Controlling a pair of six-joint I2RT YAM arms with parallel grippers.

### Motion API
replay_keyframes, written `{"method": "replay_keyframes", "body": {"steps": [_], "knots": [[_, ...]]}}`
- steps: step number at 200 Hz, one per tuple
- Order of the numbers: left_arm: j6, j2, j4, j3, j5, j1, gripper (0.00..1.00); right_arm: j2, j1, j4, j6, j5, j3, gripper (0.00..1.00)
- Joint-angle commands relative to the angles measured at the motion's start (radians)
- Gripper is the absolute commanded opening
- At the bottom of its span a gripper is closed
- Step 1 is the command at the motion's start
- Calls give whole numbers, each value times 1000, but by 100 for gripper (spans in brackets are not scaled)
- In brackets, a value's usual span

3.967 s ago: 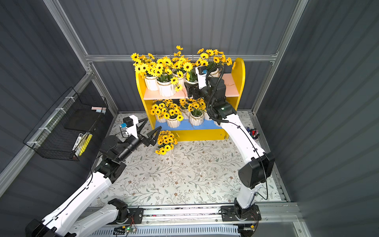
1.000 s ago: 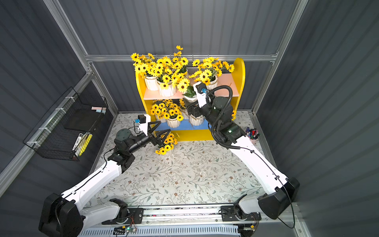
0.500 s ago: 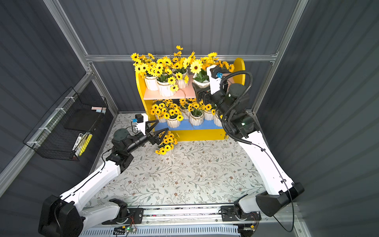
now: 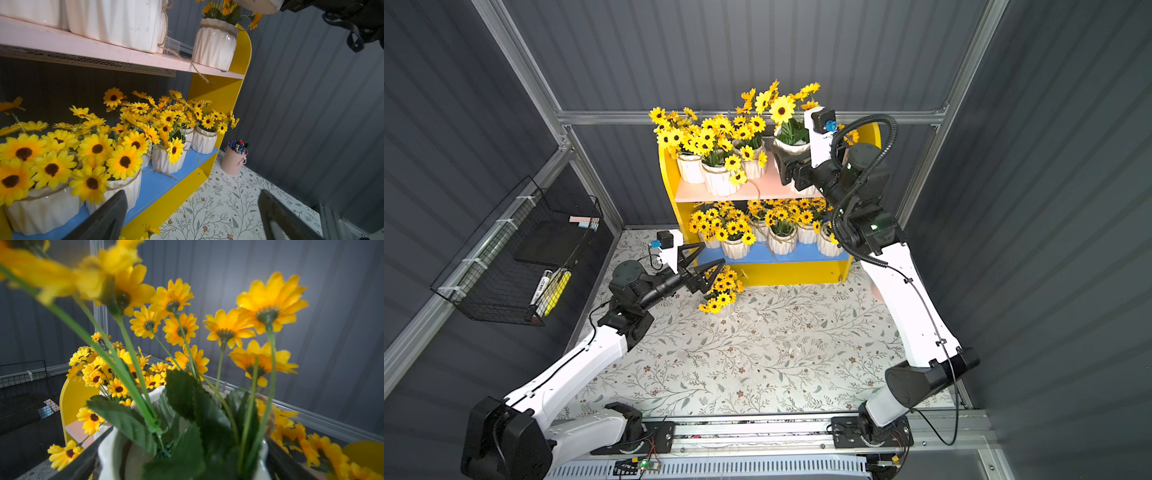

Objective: Take the sunflower pots off the shelves
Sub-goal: Pick up the sunflower pot from the shelf, then place the sunflower pot at the center of the board.

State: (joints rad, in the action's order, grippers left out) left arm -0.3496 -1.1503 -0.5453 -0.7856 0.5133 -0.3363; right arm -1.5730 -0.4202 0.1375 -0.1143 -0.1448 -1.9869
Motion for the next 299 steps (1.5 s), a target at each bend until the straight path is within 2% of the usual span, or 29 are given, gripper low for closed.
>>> {"method": "replay_keyframes", "body": {"steps": [1,35,59,98,124,165,179,224,249,299], "knots": [[13,15,-7,-31,9,11,99,83,-28,-96,-27,-38,-2,0],[7,10,-10,-34,14,17,99,136,-74,-88,-54,-44,28,0],[8,17,-10,-33,14,19,99,184,-108,-93,-52,-37,109,0],[33,45,10,-25,-3,19,100,347,-248,-209,-47,42,434,0],[51,58,27,-24,-6,19,99,427,-319,-237,-42,83,596,0],[75,82,65,-23,-40,19,99,488,-332,-295,40,131,851,0],[75,99,68,-10,-122,19,100,496,-332,-340,85,142,943,0],[28,109,95,23,-305,19,99,418,-331,-491,205,191,1168,0],[10,89,100,31,-289,17,99,319,-332,-730,244,237,1311,0],[14,62,79,39,-252,16,99,83,-332,-1010,276,262,1397,0]]}}
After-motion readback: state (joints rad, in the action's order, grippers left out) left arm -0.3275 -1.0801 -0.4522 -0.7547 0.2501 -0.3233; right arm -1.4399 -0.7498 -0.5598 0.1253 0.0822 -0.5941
